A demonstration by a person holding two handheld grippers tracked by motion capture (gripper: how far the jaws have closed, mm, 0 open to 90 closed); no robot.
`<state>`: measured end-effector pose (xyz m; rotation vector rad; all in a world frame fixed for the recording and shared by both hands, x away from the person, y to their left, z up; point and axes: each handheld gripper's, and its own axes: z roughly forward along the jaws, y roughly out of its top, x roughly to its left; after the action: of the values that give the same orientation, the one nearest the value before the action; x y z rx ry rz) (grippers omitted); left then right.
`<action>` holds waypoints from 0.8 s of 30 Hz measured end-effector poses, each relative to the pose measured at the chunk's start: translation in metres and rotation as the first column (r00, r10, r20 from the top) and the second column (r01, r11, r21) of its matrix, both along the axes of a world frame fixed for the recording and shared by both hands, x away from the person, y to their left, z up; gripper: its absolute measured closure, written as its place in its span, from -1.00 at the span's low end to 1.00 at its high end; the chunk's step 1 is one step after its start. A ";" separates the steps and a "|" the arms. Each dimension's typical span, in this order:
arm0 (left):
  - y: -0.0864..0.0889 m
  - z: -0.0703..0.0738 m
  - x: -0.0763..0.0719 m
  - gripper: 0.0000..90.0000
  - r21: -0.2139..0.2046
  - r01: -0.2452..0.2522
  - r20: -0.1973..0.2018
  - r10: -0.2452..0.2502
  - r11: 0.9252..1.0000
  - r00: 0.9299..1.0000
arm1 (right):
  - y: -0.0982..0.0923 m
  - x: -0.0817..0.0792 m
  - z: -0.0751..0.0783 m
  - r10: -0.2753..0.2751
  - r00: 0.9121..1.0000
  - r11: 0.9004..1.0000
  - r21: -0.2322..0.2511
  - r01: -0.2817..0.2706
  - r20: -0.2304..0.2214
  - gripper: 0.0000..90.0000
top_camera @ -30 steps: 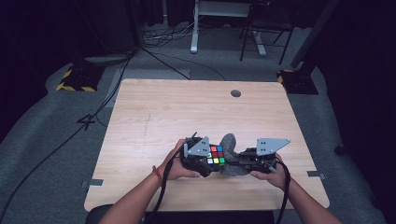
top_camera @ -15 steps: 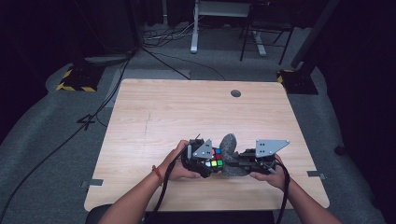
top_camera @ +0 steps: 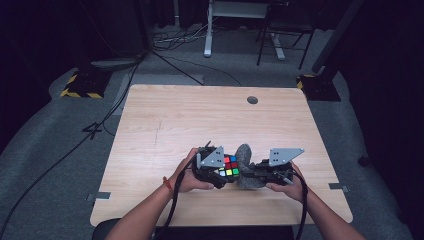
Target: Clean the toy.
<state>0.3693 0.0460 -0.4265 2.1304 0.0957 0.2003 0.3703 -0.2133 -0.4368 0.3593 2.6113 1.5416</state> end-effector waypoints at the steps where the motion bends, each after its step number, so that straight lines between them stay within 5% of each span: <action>1: 0.000 0.000 -0.001 -0.26 -0.008 -0.003 0.008 0.003 1.000 1.000 | -0.001 0.002 -0.002 0.002 1.000 1.000 0.010 -0.002 -0.020 0.80; 3: 0.001 -0.001 0.000 -0.26 -0.011 0.007 -0.009 -0.007 1.000 1.000 | -0.002 0.003 -0.002 0.007 1.000 1.000 0.017 -0.007 -0.023 0.80; 7: -0.007 -0.009 -0.001 -0.26 0.073 0.012 0.011 -0.013 0.997 1.000 | -0.006 -0.002 0.008 0.032 0.999 0.996 0.088 -0.033 0.007 0.80; 14: -0.008 -0.008 -0.002 -0.27 0.064 0.017 0.016 -0.018 0.998 1.000 | -0.004 -0.007 0.012 0.053 0.998 0.991 0.122 -0.055 0.022 0.80; 24: -0.016 -0.013 -0.003 -0.26 0.148 0.022 0.034 -0.027 0.989 0.999 | 0.007 -0.016 0.021 0.093 0.994 0.987 0.127 -0.100 0.060 0.81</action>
<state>0.3659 0.0305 -0.4395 2.2733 0.0343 0.2376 0.3538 -0.2064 -0.4156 0.1998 2.5292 1.7321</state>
